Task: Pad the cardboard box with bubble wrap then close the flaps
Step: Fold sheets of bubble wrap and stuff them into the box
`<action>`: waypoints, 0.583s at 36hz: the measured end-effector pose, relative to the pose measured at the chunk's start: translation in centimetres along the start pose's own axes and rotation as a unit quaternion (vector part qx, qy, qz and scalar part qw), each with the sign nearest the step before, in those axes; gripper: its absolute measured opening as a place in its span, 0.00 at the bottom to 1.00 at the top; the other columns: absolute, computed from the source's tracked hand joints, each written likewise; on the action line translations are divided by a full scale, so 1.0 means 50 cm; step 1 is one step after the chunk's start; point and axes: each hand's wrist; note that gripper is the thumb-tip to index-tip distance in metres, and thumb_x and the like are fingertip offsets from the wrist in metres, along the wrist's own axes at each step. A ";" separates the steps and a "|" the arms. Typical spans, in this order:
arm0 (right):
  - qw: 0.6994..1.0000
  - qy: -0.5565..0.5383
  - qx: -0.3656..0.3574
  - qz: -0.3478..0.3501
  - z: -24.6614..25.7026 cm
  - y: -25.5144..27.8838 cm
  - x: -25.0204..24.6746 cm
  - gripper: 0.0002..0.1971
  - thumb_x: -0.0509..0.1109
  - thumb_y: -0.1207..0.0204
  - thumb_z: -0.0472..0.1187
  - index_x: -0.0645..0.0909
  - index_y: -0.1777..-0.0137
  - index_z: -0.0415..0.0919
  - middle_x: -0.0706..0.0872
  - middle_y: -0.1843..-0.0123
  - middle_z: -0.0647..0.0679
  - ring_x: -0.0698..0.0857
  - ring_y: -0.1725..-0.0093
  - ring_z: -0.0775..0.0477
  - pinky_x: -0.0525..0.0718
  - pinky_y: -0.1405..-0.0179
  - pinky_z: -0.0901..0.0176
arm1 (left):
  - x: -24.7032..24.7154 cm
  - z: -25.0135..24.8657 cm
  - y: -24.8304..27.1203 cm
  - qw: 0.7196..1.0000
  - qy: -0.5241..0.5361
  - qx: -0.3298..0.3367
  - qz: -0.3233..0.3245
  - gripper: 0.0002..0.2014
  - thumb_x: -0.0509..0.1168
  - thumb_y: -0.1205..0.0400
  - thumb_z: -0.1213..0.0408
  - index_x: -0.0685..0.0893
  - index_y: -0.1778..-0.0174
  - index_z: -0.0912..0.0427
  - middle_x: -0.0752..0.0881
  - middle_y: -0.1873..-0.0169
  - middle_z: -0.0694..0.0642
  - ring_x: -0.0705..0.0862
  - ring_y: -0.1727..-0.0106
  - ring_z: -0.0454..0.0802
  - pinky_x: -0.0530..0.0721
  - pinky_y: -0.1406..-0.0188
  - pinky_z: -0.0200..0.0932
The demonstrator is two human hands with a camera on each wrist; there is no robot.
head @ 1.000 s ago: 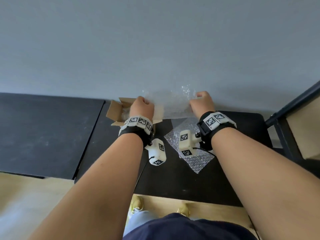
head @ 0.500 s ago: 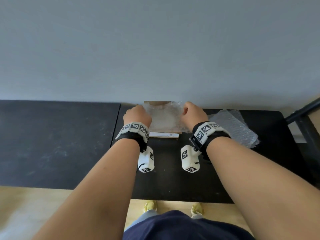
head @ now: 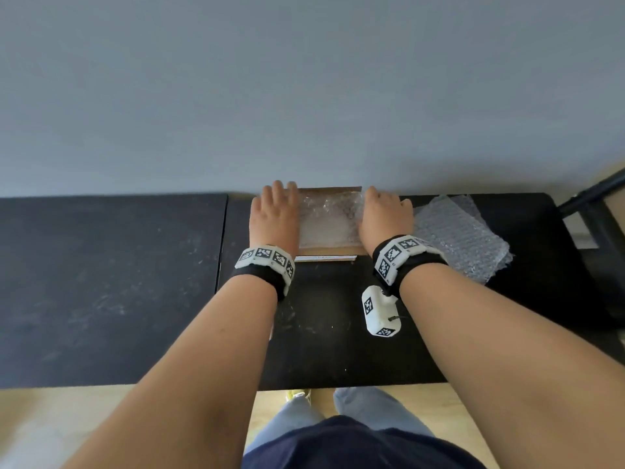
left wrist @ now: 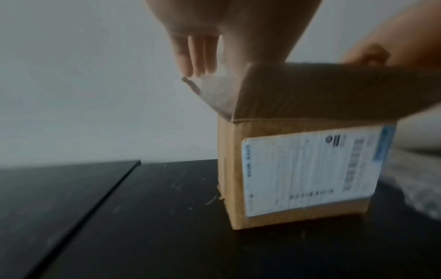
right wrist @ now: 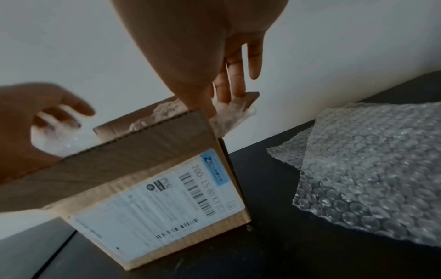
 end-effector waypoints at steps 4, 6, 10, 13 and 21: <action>0.993 0.033 -0.054 -0.097 0.004 -0.010 0.010 0.17 0.67 0.33 0.28 0.77 0.43 0.38 0.80 0.48 0.40 0.80 0.48 0.36 0.75 0.53 0.46 | 0.013 -0.011 -0.004 0.987 -0.076 0.134 -0.039 0.22 0.70 0.35 0.71 0.82 0.45 0.57 0.81 0.46 0.54 0.80 0.47 0.54 0.77 0.48 0.47; 0.982 0.052 -0.094 -0.157 0.007 -0.013 0.011 0.17 0.65 0.38 0.26 0.79 0.50 0.38 0.81 0.54 0.41 0.81 0.55 0.36 0.75 0.59 0.47 | 0.008 -0.017 -0.008 0.983 -0.094 0.155 -0.025 0.18 0.68 0.38 0.70 0.85 0.52 0.55 0.83 0.52 0.52 0.82 0.51 0.53 0.79 0.50 0.46; 0.971 0.051 -0.165 -0.163 0.007 -0.015 0.016 0.14 0.63 0.37 0.25 0.79 0.53 0.38 0.81 0.54 0.42 0.81 0.53 0.37 0.76 0.52 0.45 | 0.005 -0.021 -0.012 0.982 -0.099 0.163 -0.010 0.19 0.69 0.37 0.70 0.87 0.49 0.56 0.85 0.48 0.53 0.84 0.49 0.53 0.82 0.50 0.46; 0.975 0.050 -0.195 -0.098 0.001 -0.017 0.017 0.19 0.68 0.33 0.28 0.79 0.41 0.38 0.80 0.41 0.43 0.78 0.38 0.37 0.71 0.35 0.39 | 0.009 -0.019 -0.013 0.983 -0.109 0.146 0.014 0.26 0.70 0.31 0.69 0.82 0.34 0.59 0.81 0.35 0.57 0.81 0.37 0.54 0.80 0.39 0.47; 0.980 0.074 -0.185 0.015 0.006 -0.030 0.029 0.37 0.69 0.29 0.36 0.61 0.19 0.41 0.62 0.18 0.42 0.56 0.17 0.39 0.48 0.19 0.33 | 0.038 -0.017 -0.028 0.984 -0.110 0.093 0.101 0.29 0.50 0.13 0.66 0.51 0.16 0.62 0.53 0.16 0.60 0.51 0.15 0.57 0.49 0.17 0.60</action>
Point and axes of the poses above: each hand's wrist, its own y-axis away from the middle knuckle, its own x-axis out of the palm, z = x × y
